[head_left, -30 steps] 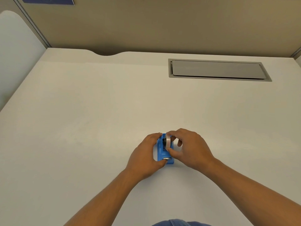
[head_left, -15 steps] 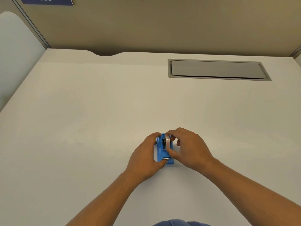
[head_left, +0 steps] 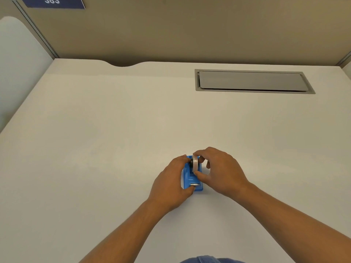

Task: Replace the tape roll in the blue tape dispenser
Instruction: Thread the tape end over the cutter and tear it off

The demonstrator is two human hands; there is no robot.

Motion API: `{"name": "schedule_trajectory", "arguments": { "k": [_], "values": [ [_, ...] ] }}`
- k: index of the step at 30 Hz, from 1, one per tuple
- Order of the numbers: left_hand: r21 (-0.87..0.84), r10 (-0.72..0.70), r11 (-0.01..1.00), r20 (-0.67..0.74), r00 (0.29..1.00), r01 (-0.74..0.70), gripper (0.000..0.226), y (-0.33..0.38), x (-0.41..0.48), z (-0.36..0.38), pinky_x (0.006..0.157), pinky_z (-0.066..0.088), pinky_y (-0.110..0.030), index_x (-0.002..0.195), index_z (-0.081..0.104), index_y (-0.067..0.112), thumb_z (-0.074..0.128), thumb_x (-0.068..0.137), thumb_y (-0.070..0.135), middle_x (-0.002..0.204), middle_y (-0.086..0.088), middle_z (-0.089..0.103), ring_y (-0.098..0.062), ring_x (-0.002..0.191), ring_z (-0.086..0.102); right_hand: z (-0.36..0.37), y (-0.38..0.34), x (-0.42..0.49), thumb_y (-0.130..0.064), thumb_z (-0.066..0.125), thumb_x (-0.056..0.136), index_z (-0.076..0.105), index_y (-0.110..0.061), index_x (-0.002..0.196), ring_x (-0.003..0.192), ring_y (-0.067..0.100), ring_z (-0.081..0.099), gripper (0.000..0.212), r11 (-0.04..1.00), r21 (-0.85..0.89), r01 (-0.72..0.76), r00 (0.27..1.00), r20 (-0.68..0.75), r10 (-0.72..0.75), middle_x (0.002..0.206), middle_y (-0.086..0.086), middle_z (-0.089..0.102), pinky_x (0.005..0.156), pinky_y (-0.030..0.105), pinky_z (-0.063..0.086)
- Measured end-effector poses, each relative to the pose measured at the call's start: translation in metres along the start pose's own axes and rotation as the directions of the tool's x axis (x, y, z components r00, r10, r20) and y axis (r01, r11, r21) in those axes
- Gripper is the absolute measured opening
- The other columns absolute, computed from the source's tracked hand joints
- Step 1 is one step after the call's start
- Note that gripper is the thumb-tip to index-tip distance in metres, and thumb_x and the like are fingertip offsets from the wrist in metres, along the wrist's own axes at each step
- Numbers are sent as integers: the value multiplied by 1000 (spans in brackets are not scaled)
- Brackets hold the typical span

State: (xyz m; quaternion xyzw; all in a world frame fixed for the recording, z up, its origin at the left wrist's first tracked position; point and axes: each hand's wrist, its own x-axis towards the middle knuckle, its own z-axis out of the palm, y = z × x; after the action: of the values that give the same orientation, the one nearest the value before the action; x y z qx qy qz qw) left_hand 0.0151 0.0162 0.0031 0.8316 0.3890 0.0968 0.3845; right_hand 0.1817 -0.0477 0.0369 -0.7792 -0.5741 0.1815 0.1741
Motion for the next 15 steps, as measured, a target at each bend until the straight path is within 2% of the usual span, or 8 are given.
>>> {"name": "schedule_trajectory", "arguments": {
  "k": [7,11,13,15],
  "values": [
    [-15,-47,999,3,999,47,87,-4,0,4,91,35,-16,142,30,36,80,71,42,144,15,47,-8,124,51,-2,-4,3,-36,73,78,59,-35,119,78,5,50,43,1000,-7,-6,1000,25,6,103,-14,63,71,19,39],
    [-18,-60,998,8,998,60,88,-6,1,5,88,33,-14,142,28,38,79,70,45,142,17,47,-5,124,50,-3,-6,4,-37,73,78,60,-35,118,79,7,51,42,1000,-21,-14,1000,26,15,94,-17,59,71,20,41],
    [-17,-64,998,8,998,64,88,-7,1,5,86,32,-11,141,28,39,78,70,46,142,18,47,-5,123,50,-4,-8,5,-37,71,78,61,-34,116,80,9,54,40,1000,-24,-12,1000,28,13,90,-17,56,72,21,43],
    [-19,-57,998,7,998,57,86,-7,1,5,82,27,-3,140,28,41,78,70,47,141,20,47,-3,121,51,-5,-9,6,-36,70,78,63,-34,111,79,11,56,34,1000,-23,-8,1000,23,9,87,-15,59,69,24,46]
  ]
}}
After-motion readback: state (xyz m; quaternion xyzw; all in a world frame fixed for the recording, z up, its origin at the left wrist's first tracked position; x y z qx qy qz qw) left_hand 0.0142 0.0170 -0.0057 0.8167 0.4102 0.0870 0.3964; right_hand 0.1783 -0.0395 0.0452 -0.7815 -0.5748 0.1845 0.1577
